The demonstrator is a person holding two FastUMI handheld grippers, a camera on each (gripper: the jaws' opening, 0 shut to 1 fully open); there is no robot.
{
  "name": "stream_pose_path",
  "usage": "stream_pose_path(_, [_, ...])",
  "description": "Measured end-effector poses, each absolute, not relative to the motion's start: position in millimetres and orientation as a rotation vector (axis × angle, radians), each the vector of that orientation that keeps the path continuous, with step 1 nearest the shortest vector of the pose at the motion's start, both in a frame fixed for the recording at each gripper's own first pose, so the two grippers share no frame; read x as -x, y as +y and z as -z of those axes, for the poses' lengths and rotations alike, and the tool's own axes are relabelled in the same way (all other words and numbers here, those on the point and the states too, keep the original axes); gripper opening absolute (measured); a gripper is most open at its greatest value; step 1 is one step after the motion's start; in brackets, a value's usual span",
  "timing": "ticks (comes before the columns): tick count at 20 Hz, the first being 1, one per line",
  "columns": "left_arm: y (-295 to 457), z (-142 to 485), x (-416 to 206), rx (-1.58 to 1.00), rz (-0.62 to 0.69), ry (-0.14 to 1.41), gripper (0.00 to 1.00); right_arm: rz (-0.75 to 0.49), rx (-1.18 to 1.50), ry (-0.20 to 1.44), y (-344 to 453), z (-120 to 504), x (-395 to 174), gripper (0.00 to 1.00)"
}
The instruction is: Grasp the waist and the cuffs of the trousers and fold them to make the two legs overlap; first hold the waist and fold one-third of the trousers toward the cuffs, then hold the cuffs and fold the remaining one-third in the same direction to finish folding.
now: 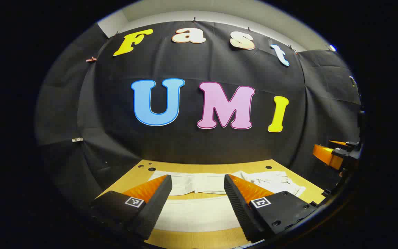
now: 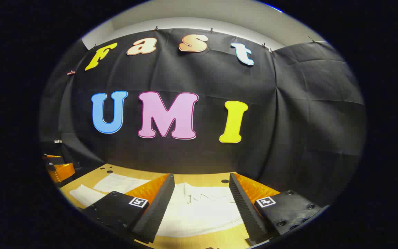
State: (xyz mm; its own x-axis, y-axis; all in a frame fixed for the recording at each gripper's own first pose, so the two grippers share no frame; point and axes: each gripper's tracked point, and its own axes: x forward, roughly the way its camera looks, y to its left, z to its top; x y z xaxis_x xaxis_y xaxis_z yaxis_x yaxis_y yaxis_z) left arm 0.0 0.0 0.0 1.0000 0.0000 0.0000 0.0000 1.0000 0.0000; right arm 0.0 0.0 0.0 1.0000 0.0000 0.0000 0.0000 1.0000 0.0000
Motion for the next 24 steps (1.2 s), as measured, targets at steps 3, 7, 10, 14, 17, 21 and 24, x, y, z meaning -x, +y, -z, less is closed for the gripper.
stream_pose_path(3, [0, 0, -5, 0.001, 0.002, -0.001, 0.96, -0.021, 0.011, 0.0, 4, 3, -2, 0.98])
stream_pose_path(7, [0, 3, -10, 0.002, 0.006, 0.012, 0.96, -0.023, 0.016, 0.006, 2, 6, -7, 0.98])
stream_pose_path(10, [2, 3, -15, -0.013, 0.012, 0.01, 0.96, -0.049, 0.009, -0.008, 3, 4, -14, 0.98])
stream_pose_path(14, [7, 6, -25, -0.05, 0.025, 0.025, 0.96, -0.038, 0.005, 0.013, -16, 15, -24, 0.98])
stream_pose_path(17, [11, 6, -30, -0.034, 0.016, 0.035, 0.96, -0.014, 0.002, 0.039, -38, 26, -33, 0.98])
stream_pose_path(21, [21, 9, -37, -0.056, -0.026, 0.066, 0.96, 0.027, 0.032, 0.095, -69, 53, -45, 0.97])
stream_pose_path(24, [16, 22, -40, -0.037, -0.003, 0.1, 0.96, -0.001, 0.125, 0.169, -87, 84, -57, 0.97])
